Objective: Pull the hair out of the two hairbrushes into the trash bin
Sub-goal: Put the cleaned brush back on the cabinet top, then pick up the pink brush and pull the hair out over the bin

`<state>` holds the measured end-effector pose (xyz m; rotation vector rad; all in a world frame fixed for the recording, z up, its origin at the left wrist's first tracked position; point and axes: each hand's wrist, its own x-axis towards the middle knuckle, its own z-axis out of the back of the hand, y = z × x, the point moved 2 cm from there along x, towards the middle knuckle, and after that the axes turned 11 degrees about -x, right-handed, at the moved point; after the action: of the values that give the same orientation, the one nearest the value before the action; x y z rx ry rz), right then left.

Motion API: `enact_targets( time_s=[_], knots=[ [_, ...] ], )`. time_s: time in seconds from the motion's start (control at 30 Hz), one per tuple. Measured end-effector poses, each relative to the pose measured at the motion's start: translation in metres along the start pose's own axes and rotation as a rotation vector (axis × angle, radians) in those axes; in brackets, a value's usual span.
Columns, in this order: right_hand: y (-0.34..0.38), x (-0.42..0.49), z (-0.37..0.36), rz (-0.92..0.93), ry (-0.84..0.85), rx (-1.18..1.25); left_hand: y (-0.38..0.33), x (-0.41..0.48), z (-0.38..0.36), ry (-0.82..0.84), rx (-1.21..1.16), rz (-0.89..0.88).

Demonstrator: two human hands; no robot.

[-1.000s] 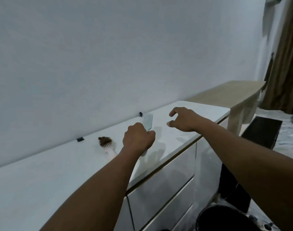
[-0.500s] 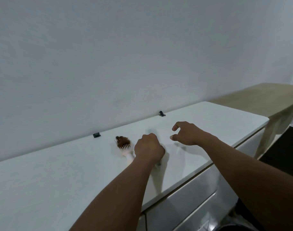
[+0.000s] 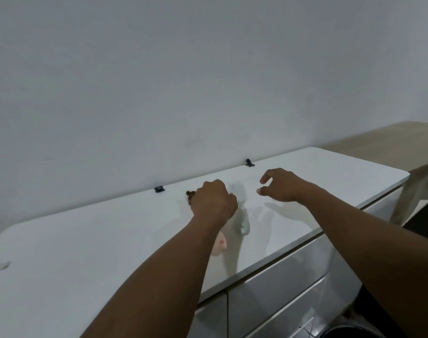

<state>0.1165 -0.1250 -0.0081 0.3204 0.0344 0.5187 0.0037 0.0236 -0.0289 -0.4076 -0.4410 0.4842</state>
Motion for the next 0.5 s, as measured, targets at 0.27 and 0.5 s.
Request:
enact_targets(
  time_s=[0.27, 0.5],
  knots=[
    [0.039, -0.01, -0.009, 0.073, 0.008, 0.042, 0.055, -0.019, 0.011, 0.012, -0.079, 0.173],
    [0.055, -0.005, -0.031, 0.093, 0.037, 0.068, 0.067, -0.019, 0.006, 0.055, -0.099, 0.286]
  ],
)
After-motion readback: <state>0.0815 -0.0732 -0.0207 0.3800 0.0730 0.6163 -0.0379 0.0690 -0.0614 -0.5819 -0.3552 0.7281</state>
